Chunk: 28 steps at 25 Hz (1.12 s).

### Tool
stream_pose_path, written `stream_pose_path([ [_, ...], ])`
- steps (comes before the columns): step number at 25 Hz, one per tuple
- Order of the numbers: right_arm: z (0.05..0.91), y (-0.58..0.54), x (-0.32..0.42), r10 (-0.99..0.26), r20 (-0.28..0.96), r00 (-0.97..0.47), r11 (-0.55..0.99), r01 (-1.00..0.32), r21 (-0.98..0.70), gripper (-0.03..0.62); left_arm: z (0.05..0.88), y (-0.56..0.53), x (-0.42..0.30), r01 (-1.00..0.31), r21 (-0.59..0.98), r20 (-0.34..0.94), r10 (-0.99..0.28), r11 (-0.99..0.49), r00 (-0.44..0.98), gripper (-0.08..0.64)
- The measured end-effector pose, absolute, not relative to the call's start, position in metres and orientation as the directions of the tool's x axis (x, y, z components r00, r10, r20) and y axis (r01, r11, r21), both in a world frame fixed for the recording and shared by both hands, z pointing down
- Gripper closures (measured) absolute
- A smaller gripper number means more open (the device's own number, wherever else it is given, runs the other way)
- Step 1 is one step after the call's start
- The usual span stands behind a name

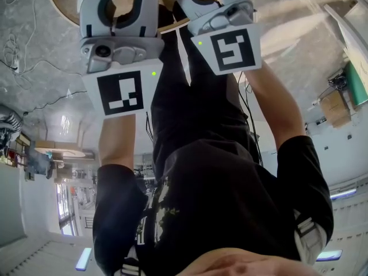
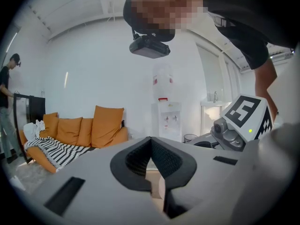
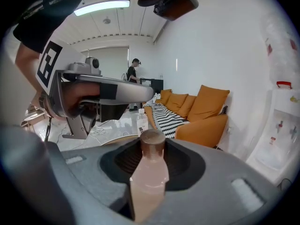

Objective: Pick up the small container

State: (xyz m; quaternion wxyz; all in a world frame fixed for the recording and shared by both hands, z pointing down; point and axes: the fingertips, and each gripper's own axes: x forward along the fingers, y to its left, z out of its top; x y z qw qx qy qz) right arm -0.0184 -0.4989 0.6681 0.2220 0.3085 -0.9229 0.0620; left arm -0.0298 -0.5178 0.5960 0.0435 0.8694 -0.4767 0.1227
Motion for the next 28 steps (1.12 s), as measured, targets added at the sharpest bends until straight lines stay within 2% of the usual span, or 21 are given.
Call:
stream_pose_path([
  [8, 0.606, -0.486, -0.021, -0.561, 0.428, -0.709, 0.793, -0.608, 0.033, 0.457, 0.546, -0.501, -0.039, -0.847, -0.064, 0.255, -0.829, -0.528, 0.497, 0.558],
  [15, 0.548, -0.467, -0.048, -0.529, 0.418, -0.738, 0.823, -0.566, 0.044, 0.457, 0.495, -0.488, -0.07, -0.883, -0.073, 0.242, -0.867, -0.464, 0.435, 0.558],
  [28, 0.396, -0.441, -0.041, -0.6, 0.391, -0.698, 0.767, -0.641, 0.033, 0.457, 0.346, -0.461, -0.067, -0.86, -0.135, 0.19, -0.865, -0.492, 0.465, 0.558],
])
